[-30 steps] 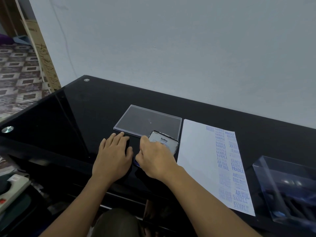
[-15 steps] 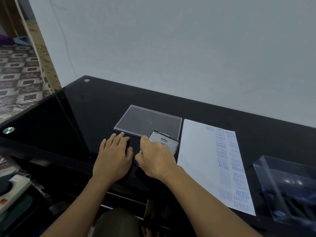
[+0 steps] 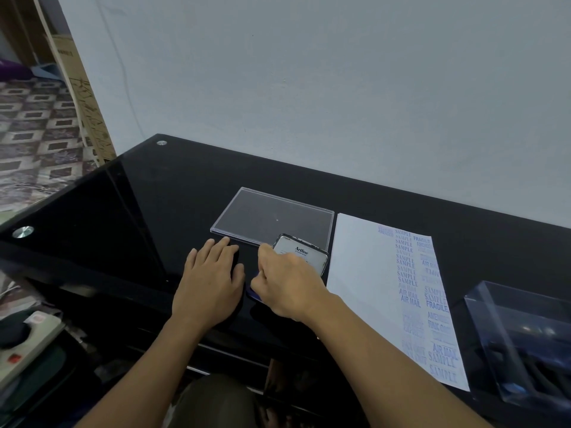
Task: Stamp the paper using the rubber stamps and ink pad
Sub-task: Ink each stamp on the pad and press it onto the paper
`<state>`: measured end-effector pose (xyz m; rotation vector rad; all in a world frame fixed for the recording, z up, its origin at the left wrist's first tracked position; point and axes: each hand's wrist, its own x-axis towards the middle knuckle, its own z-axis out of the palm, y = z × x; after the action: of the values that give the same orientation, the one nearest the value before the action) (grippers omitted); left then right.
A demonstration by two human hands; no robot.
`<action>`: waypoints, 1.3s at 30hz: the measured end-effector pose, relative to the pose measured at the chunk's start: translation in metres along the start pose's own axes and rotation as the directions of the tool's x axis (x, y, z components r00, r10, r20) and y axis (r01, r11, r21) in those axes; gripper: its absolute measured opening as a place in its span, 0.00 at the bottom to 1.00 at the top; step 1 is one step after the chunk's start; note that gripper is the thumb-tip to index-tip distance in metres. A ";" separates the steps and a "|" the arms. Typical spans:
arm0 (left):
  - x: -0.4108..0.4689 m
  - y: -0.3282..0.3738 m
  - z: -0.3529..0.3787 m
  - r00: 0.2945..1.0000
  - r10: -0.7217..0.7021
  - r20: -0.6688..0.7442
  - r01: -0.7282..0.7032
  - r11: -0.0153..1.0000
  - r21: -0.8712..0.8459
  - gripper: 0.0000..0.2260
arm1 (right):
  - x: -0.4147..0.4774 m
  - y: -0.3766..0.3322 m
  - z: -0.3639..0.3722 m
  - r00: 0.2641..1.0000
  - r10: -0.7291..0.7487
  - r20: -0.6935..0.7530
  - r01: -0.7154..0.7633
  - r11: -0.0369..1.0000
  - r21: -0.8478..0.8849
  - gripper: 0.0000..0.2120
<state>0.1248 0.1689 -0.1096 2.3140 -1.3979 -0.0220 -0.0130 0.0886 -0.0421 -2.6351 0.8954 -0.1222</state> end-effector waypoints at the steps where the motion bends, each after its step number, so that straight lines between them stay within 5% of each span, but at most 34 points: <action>1: 0.000 0.000 0.000 1.000 0.001 -0.002 -0.001 1.000 0.003 0.20 | 0.000 0.000 0.000 1.000 0.000 0.001 0.000 1.000 0.000 0.06; 25: 0.009 0.005 -0.007 0.995 -0.064 0.071 0.069 0.995 -0.069 0.20 | -0.009 0.007 -0.005 0.998 -0.066 0.005 0.066 0.998 0.002 0.06; 34: 0.038 0.055 -0.031 0.998 -0.065 -0.005 0.061 0.957 -0.283 0.17 | -0.023 0.024 -0.042 0.958 0.192 -0.213 -0.080 0.893 0.443 0.07; 39: 0.067 0.096 -0.034 0.995 0.083 0.062 -0.059 0.946 -0.320 0.18 | -0.031 0.071 -0.075 0.940 0.284 -0.189 -0.175 0.877 0.447 0.05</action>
<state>0.0847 0.0865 -0.0293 2.0135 -1.3979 -0.2940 -0.0933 0.0325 0.0030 -2.1179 1.1149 -0.5362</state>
